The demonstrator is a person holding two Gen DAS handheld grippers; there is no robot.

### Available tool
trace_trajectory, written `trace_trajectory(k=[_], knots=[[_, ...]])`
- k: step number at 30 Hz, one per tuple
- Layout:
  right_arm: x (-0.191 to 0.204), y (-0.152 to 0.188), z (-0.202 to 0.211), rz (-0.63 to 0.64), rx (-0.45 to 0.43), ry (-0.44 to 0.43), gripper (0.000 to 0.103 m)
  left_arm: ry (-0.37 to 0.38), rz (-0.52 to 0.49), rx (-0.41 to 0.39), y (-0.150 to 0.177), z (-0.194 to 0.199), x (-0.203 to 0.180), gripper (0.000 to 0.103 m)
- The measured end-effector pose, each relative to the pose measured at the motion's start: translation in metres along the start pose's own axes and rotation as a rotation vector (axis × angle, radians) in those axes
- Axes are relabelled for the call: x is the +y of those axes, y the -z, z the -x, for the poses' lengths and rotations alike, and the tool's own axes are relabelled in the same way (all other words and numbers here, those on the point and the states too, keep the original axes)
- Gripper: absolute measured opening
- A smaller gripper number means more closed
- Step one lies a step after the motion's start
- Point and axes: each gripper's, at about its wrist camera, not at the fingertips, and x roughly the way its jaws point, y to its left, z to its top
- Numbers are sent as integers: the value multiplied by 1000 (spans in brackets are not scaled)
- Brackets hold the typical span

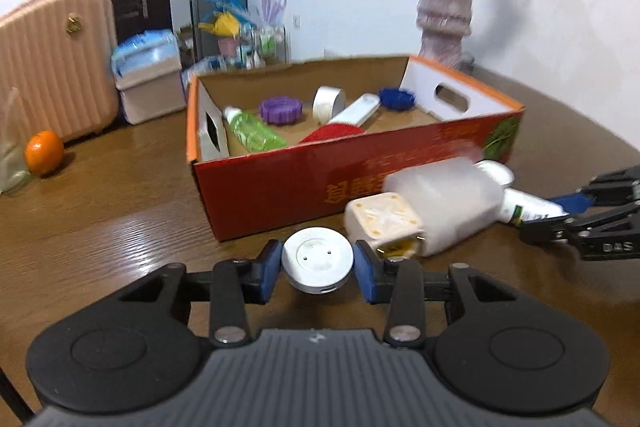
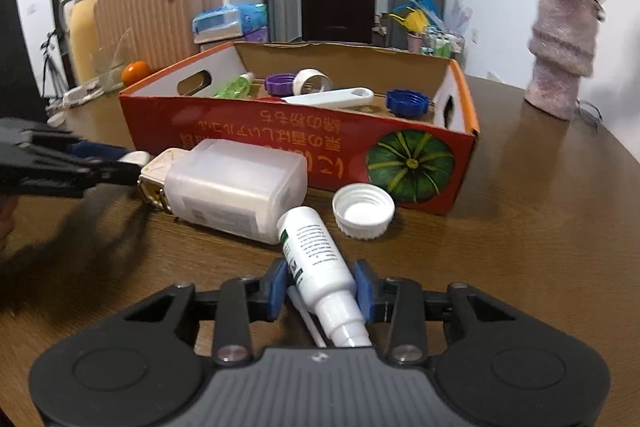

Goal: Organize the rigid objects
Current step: 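Carry the white cap with the left tool while the right tool carries the spray bottle to the box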

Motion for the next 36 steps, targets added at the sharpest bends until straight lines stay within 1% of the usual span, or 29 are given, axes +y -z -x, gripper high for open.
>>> trace_trajectory(k=[4,9,12,16,18,22,26,30,33,36], knots=[[-2,18,27,-96,-35,5,35,-16,37,-35,22,41,-11,40],[7,46,70,-159,-91,26,35,-5,121,-68,50,92,-24,40],[20,62,98,-173,-136,34,35,-32,148,-109,65,127,-35,40],[41,80,138,-166,-211,63,35,-69,149,-173,78,168,-46,40],[53,87,156,-150,-249,74,35,-74,144,-203,83,187,-50,40],[68,98,189,-156,-311,60,35,-72,142,-249,91,215,-56,40],[83,109,213,-134,-343,68,35,-63,136,-288,100,236,-64,40],[91,120,227,-131,-361,73,35,-53,121,-306,105,247,-70,40],[93,124,231,-137,-366,77,35,-45,115,-313,103,247,-71,40],[92,122,231,-132,-370,78,35,-29,114,-309,97,239,-68,40]])
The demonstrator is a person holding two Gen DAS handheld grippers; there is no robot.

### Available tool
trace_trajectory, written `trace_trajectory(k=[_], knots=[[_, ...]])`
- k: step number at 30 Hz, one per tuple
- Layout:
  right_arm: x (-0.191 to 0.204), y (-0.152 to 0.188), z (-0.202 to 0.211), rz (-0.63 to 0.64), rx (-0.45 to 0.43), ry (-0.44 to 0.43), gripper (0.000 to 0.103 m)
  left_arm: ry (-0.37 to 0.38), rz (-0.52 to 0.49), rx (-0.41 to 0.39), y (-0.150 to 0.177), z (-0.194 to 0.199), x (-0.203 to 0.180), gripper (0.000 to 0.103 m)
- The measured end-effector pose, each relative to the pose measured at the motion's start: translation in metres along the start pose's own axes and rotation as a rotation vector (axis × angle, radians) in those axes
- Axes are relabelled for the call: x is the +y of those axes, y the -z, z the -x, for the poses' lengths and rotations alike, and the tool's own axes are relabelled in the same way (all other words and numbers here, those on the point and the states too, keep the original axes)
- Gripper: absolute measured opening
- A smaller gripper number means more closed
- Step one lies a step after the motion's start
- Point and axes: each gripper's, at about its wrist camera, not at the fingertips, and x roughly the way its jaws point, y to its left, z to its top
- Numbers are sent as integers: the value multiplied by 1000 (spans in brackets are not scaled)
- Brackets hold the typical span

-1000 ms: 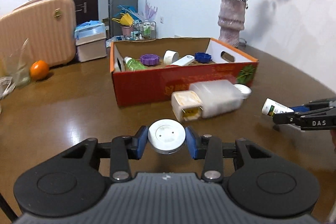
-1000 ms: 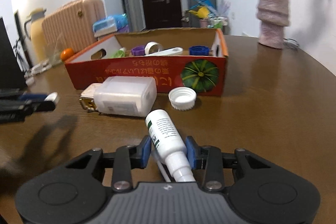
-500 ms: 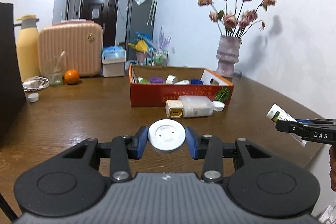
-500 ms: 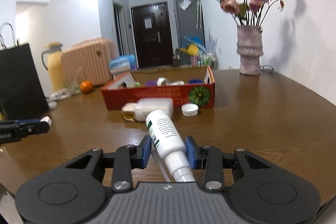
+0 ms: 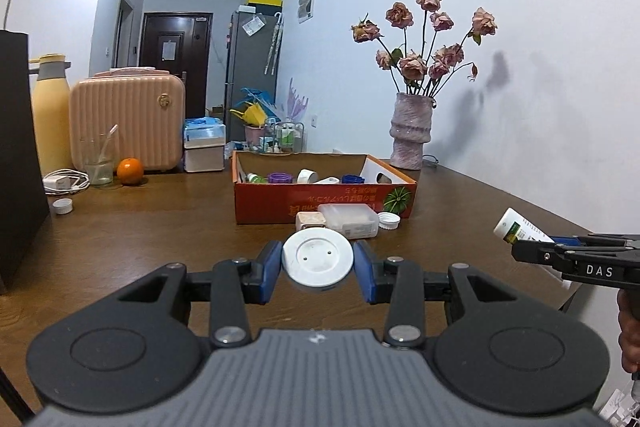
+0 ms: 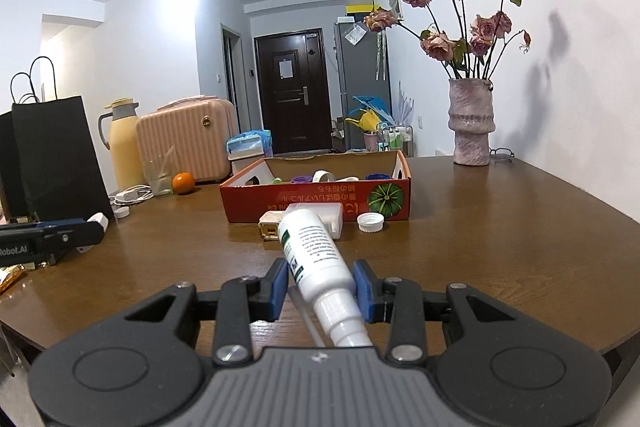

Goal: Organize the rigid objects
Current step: 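Carry the white cap with the left tool while the right tool carries the spray bottle to the box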

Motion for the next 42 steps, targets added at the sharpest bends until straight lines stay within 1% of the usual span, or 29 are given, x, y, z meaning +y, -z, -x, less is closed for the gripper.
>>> trace_trajectory(k=[2,6,9,12,13,16,20,23,24,27,30,32,36,39,42], knots=[[-1,-4,-4,13,-1,2,35,9,-5,7,-5,-11,3,40],[-8,-21,-26,40,7,-8,35,27,-25,7,-30,-47,13,40],[-19,-47,-54,52,18,-15,35,39,-36,10,-59,-85,21,40],[-32,-76,-86,38,32,-36,35,37,-56,28,-89,-133,28,40],[-38,-89,-102,38,47,-33,35,31,-58,48,-99,-155,31,40],[-48,-116,-146,69,89,-19,35,53,-33,117,-118,-211,41,40],[-61,-144,-210,78,174,-27,35,74,-8,215,-136,-289,52,40],[-65,-159,-265,117,253,2,35,46,0,303,-138,-349,59,40],[-66,-163,-284,132,280,15,35,49,1,336,-137,-368,60,40],[-65,-166,-341,187,392,64,35,36,23,414,-128,-410,64,40],[-61,-166,-387,263,476,120,35,18,10,450,-120,-435,64,40],[-58,-162,-408,303,516,147,35,8,2,478,-117,-448,65,40],[-54,-155,-439,361,564,189,35,-5,12,535,-112,-465,68,41],[-54,-149,-457,384,599,200,35,-7,17,546,-109,-471,68,41],[-56,-143,-469,390,621,210,33,-12,25,553,-108,-471,69,45]])
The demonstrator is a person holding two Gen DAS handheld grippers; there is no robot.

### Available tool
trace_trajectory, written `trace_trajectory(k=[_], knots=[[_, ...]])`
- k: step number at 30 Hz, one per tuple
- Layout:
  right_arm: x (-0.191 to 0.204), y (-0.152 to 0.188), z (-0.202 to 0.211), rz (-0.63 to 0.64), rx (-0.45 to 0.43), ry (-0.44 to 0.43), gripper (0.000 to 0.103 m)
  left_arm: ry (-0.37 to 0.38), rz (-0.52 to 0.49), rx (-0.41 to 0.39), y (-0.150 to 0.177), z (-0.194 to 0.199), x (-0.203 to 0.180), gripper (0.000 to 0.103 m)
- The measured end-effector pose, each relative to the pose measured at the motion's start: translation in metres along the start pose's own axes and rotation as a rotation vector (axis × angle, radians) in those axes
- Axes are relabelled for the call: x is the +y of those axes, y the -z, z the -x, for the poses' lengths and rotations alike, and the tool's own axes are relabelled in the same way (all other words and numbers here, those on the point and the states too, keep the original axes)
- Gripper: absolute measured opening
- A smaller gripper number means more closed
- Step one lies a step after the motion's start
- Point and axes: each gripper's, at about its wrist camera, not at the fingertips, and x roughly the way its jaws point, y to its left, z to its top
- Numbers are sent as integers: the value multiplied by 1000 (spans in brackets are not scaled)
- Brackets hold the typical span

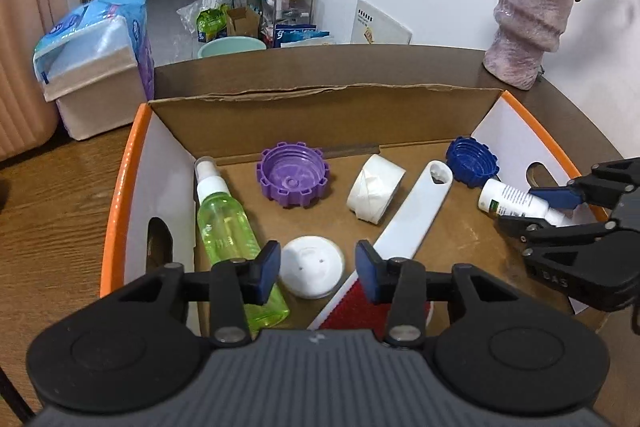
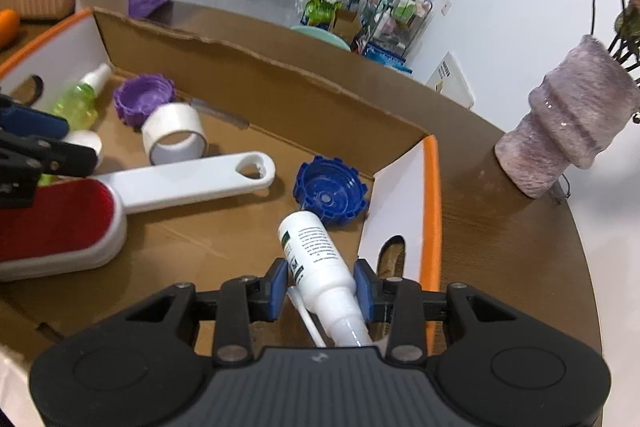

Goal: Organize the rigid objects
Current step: 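Open the left tool to drop the cap while the right tool lowers the spray bottle into the box, then release the spray bottle with the right tool and withdraw both tools from the box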

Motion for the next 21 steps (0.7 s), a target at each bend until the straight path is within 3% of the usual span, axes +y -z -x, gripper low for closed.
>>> trace_trajectory(k=[6,9,21], knots=[[1,0,-1,12,0,31,35,6,-15,-35,1,31,-1,50],[-8,0,24,-10,-33,18,36,-14,-29,-67,-1,56,1,61],[-30,13,154,-53,-185,26,60,-100,-41,-213,18,175,-2,84]])
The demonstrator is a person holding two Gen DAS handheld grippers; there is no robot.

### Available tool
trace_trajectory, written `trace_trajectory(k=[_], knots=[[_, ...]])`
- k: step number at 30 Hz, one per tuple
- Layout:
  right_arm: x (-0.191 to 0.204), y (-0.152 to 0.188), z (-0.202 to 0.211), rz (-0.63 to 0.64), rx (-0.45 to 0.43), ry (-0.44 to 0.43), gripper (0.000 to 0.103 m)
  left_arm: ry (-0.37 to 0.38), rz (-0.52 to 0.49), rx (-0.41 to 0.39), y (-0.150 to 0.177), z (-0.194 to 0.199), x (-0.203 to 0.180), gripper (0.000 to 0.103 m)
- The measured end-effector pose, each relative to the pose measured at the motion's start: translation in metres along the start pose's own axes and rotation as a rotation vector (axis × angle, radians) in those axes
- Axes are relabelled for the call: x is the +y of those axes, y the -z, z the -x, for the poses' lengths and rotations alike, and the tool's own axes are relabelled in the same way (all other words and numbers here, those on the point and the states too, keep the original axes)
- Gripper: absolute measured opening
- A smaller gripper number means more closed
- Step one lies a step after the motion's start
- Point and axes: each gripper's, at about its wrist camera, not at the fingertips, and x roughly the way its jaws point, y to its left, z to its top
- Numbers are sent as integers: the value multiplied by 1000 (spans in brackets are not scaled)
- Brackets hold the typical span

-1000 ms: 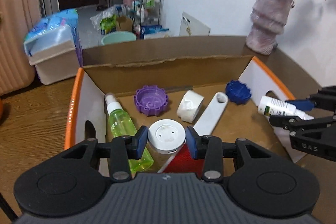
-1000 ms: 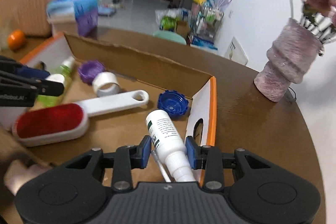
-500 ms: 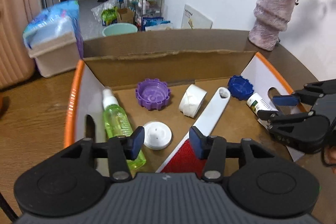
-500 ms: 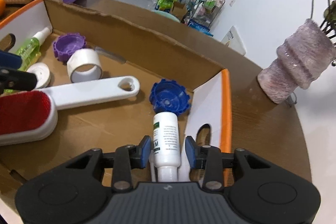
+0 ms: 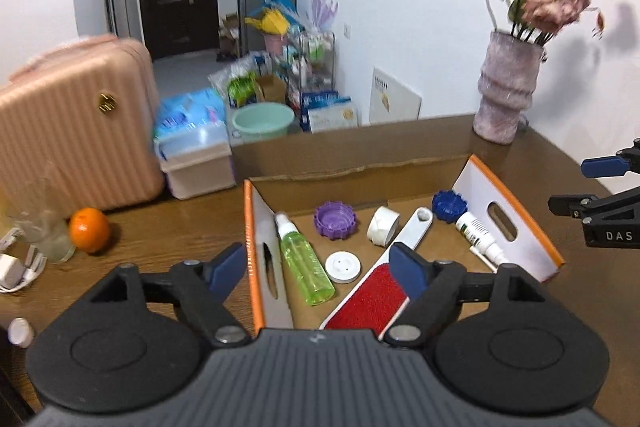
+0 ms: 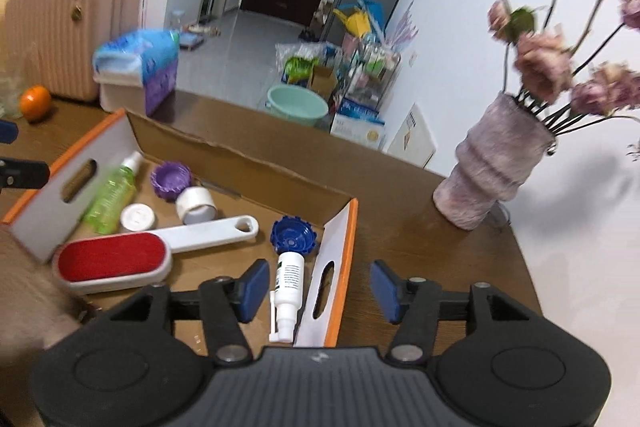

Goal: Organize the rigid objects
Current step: 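Release the spray bottle with the right tool and withdraw both tools from the box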

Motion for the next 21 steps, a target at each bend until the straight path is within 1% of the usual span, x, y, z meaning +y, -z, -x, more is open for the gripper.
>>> trace_trajectory(k=[1,2,3,4,6,7,8,10,12,13,15,16,18,19,21], knots=[[0,2,12,-1,-18,-6,62,-7,-1,-23,2,11,-1,85],[0,4,22,-3,-34,-13,63,-17,-3,-53,4,23,-2,89],[-1,6,34,-8,-56,-22,64,-30,-4,-85,8,34,-2,95],[-1,9,42,-13,-75,-30,68,-44,-4,-116,13,44,-4,98],[-1,16,60,-30,-114,-34,70,-61,1,-183,26,65,-7,101],[-1,23,70,-43,-151,-42,73,-58,3,-216,34,74,-8,102],[-2,32,81,-60,-194,-53,77,-55,1,-247,43,82,-8,103],[-1,51,97,-85,-259,-69,78,-80,-5,-307,62,96,-13,103],[3,69,109,-92,-321,-53,79,-116,-18,-349,79,105,-19,103],[6,79,114,-92,-359,-36,80,-116,-16,-373,88,110,-20,103],[9,97,121,-102,-426,-32,82,-107,2,-418,103,119,-21,103],[9,108,125,-125,-465,-48,82,-94,13,-442,110,124,-22,103],[9,126,130,-178,-507,-91,86,-68,25,-495,125,131,-21,103],[9,137,132,-216,-524,-114,88,-68,25,-521,134,134,-22,103],[11,154,133,-262,-548,-148,88,-78,24,-548,147,136,-24,103]])
